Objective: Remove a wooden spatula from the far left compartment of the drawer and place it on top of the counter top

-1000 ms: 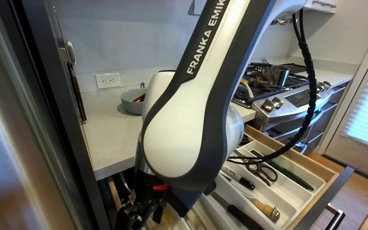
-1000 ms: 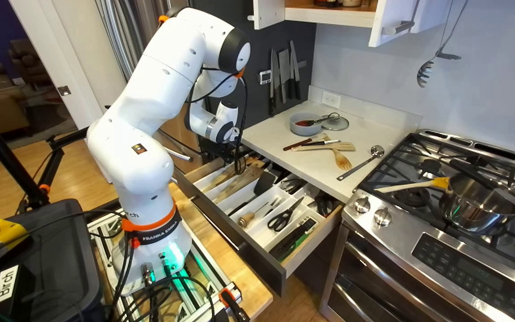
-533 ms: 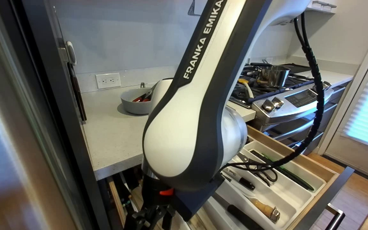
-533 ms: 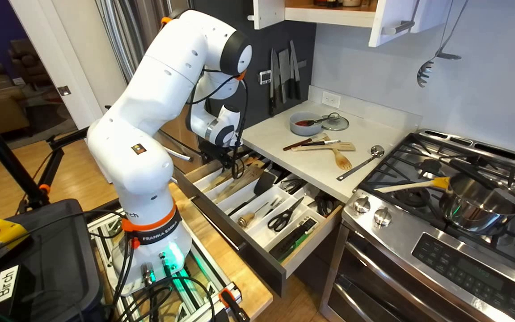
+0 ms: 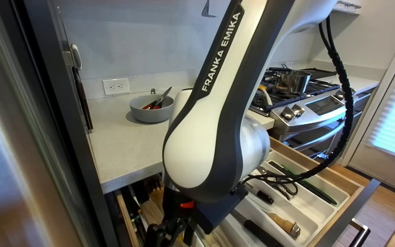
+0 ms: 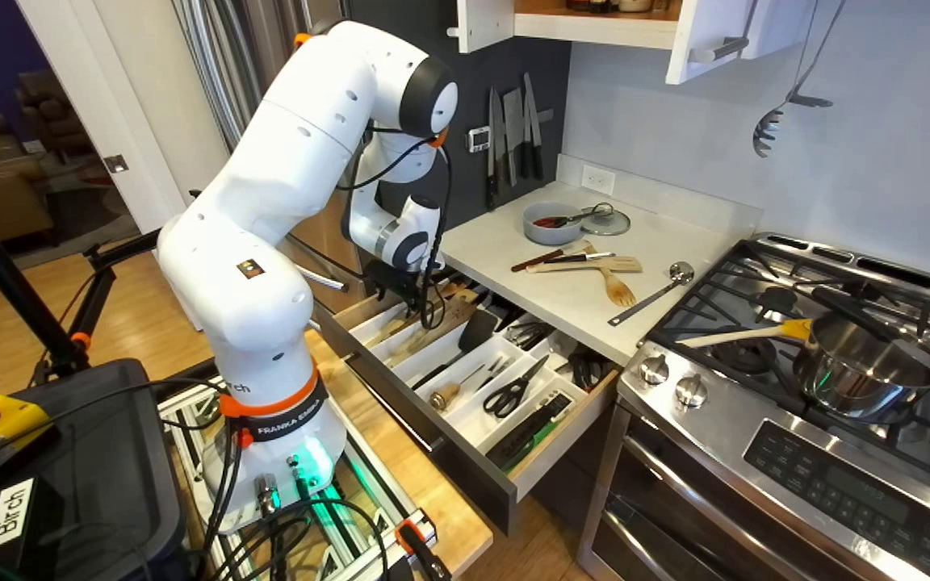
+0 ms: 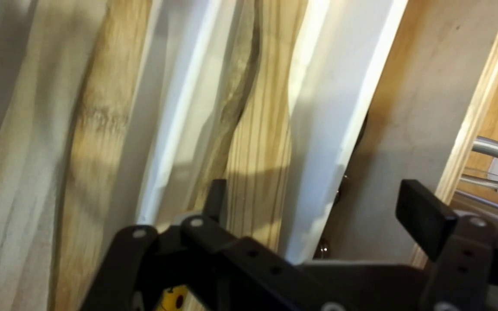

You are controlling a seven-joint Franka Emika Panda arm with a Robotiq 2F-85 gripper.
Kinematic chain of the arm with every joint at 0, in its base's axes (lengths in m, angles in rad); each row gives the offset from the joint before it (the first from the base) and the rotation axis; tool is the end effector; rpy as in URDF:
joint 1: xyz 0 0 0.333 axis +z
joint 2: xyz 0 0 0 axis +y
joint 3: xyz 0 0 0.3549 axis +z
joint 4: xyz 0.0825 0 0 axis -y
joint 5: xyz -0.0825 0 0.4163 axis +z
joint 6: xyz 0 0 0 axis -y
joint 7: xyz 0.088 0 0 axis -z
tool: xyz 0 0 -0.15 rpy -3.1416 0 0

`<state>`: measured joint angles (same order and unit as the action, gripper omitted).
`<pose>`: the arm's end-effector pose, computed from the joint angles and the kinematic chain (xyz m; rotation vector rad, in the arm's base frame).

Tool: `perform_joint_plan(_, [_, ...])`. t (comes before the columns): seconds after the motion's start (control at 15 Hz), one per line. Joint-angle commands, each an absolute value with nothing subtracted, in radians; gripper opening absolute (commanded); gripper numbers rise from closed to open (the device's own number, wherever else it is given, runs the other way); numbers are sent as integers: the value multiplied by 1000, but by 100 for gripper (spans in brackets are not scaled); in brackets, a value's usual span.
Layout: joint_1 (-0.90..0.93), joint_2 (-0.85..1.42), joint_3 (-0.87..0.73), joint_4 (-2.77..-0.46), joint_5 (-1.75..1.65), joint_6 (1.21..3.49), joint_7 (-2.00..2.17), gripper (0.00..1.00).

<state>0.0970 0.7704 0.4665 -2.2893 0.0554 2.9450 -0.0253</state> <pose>0.4185 0.3141 0.0075 -2.7655 -0.5949 0.1902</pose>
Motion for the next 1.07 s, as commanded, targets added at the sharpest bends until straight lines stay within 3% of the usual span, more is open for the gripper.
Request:
perform_joint_plan(0.0, [124,771,443,-2277,69,2931,-22,100])
perform_joint_plan(0.4, [105,808,449,-2259,77,2918,-35,99])
perform_joint_plan(0.47, [100,819,453,-2253,79,2920,-39,93])
perform_joint_plan(0.6, [100,838,449,-2242,81,2914,-36,68])
perform_joint_plan(0.73, [94,850,446,-2237,84,2915,-36,52])
perform_joint_plan(0.93, [79,850,449,-2237,95,2916,-32,49])
perform_joint_plan(1.0, [75,853,449,-2235,98,2914,-34,41])
